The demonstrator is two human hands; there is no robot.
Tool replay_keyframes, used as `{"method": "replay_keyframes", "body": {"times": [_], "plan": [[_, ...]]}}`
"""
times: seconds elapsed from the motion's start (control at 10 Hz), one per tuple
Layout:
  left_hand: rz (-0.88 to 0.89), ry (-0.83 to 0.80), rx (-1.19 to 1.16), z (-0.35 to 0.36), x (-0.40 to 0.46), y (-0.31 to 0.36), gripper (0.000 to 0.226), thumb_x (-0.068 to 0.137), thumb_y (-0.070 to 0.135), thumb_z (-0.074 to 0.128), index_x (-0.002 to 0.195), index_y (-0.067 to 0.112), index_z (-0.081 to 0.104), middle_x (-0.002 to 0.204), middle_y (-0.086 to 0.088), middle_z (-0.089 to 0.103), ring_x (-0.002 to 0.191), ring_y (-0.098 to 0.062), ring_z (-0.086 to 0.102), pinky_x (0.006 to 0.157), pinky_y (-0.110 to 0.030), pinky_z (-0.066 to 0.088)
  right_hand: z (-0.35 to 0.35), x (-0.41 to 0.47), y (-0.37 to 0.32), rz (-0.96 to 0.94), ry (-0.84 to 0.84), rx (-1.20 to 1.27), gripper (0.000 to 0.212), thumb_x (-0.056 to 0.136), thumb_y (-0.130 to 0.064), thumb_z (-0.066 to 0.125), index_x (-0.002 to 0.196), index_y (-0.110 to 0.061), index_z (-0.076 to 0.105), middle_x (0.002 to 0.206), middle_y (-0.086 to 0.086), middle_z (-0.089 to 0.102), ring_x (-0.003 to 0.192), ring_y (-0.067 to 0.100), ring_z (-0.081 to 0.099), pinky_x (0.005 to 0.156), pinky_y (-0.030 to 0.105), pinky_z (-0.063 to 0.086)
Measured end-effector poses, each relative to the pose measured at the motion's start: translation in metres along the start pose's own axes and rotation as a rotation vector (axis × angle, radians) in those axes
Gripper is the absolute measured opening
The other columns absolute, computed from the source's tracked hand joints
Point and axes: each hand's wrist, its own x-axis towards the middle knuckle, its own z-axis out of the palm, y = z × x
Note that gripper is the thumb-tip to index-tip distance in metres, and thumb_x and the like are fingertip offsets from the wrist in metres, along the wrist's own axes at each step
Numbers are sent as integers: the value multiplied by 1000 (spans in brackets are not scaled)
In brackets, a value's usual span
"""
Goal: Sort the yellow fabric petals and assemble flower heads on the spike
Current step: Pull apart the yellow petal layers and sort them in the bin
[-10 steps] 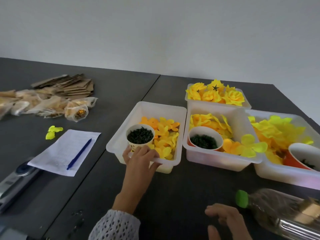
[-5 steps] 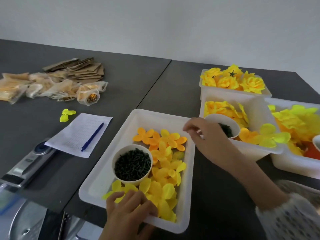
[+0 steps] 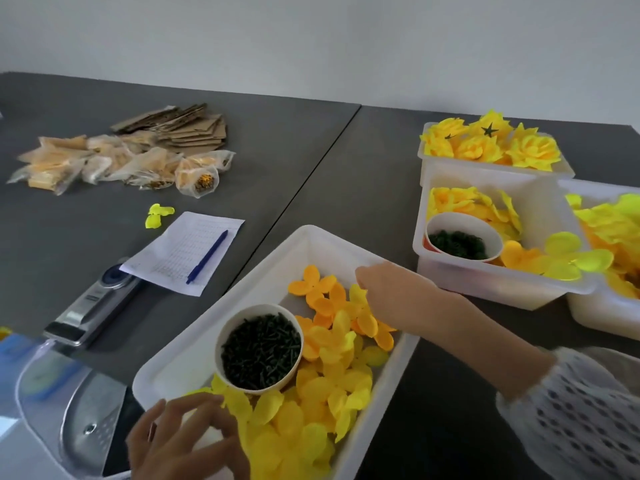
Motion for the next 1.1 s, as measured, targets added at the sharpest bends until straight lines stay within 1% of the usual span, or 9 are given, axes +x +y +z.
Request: {"method": "replay_keyframes", "body": {"times": [0.1,0.2,0.3,0.4,0.6,0.7,0.9,1.0,1.1], "plan": [[-19,-126,-40,-13,10,-16,49,84,62,45,45,33,50,72,23,53,90,2,51,77,-45,43,5,-39,8,64,-83,-49,24,95,-14,47,119,-14,49,101,6,53,91,21,58,76,33,49],[-52,-93,-131,-9,15,-22,45,81,65,48,48,35,54,82,19,56,96,-3,53,78,-35,41,8,-74,19,146,-214,-32,38,99,-23,48,136,-20,39,131,2,50,115,16,53,91,26,45],[20,-114,-195,-1,20,-30,7,65,41,52,67,39,59,90,10,60,103,-15,57,92,-23,35,11,-107,29,165,-259,-28,39,100,-30,45,137,-22,36,133,0,48,117,14,51,94,25,42],[24,-200,-340,8,29,-35,21,64,34,47,81,37,59,99,7,59,120,7,45,93,-11,31,10,-136,33,167,-214,29,38,98,-39,44,132,-25,37,123,-3,52,106,11,54,86,23,46],[-43,-334,-547,38,64,-35,25,65,10,53,75,32,59,111,10,60,119,-10,57,82,-21,46,11,-176,40,64,-354,146,32,92,-48,52,118,-32,44,110,-8,52,91,7,52,82,26,48],[-6,-430,-643,61,97,-30,46,68,-15,56,73,31,58,110,10,61,121,-12,57,97,-41,47,9,-185,41,66,-407,156,30,90,-52,52,113,-33,45,100,-11,48,85,6,51,79,29,48],[134,-523,-739,97,149,-3,46,70,-20,48,69,24,58,99,1,63,120,-9,58,99,-23,44,20,-143,58,268,-59,64,29,96,-13,48,124,-20,41,112,3,50,96,21,54,77,35,49],[161,-566,-753,106,163,0,35,66,-9,46,71,24,58,99,2,63,122,-10,57,98,-31,45,30,-122,69,329,15,54,34,93,-9,51,125,-20,44,113,6,48,98,25,54,73,33,47],[172,-577,-706,107,170,2,47,70,-19,47,71,26,59,99,5,63,120,-8,57,98,-38,45,42,-114,70,314,44,68,22,93,-15,52,114,-22,50,116,5,46,95,26,54,76,37,49]]}}
